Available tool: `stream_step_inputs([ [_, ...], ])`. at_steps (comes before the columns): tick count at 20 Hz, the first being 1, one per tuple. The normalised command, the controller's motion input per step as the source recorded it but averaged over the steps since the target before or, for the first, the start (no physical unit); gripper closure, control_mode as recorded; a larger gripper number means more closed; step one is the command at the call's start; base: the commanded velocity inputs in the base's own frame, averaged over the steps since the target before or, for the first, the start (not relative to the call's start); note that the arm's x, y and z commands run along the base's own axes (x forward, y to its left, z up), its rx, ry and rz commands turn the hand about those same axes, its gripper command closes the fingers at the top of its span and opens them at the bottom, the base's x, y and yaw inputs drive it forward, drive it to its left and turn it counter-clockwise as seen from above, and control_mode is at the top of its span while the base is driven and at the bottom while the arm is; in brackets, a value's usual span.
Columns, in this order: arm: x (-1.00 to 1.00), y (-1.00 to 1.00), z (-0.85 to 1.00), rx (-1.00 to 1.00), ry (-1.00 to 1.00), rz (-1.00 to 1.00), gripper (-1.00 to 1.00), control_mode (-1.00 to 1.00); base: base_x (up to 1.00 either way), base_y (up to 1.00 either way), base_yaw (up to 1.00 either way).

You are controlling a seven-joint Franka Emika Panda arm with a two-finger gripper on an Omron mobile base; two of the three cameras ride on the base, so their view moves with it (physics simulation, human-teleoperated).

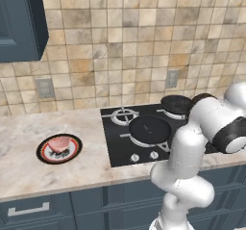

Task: Place one of the steaks on the plate and the other in the bowl. Then place the bowl in the fridge.

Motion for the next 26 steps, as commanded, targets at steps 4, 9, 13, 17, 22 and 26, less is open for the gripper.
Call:
stream_step_inputs([
  [4,-0.58,1.0,0.1,-0.45,-0.02,0.12,-1.0,-1.0,0.0,0.0,0.0],
  [9,-0.31,1.0,0.62,-0.49,0.07,0.17,-1.0,-1.0,0.0,0.0,0.0],
  [13,-0.24,1.0,0.77,-0.5,0.24,0.38,-1.0,-1.0,0.0,0.0,0.0],
  [17,-0.18,1.0,0.35,-0.42,0.28,0.46,-1.0,-1.0,0.0,0.0,0.0],
  [22,-0.03,0.98,0.11,-0.2,0.31,0.6,-1.0,-1.0,0.0,0.0,0.0],
  [26,0.0,0.81,0.01,-0.01,0.23,0.8,-1.0,-1.0,0.0,0.0,0.0],
])
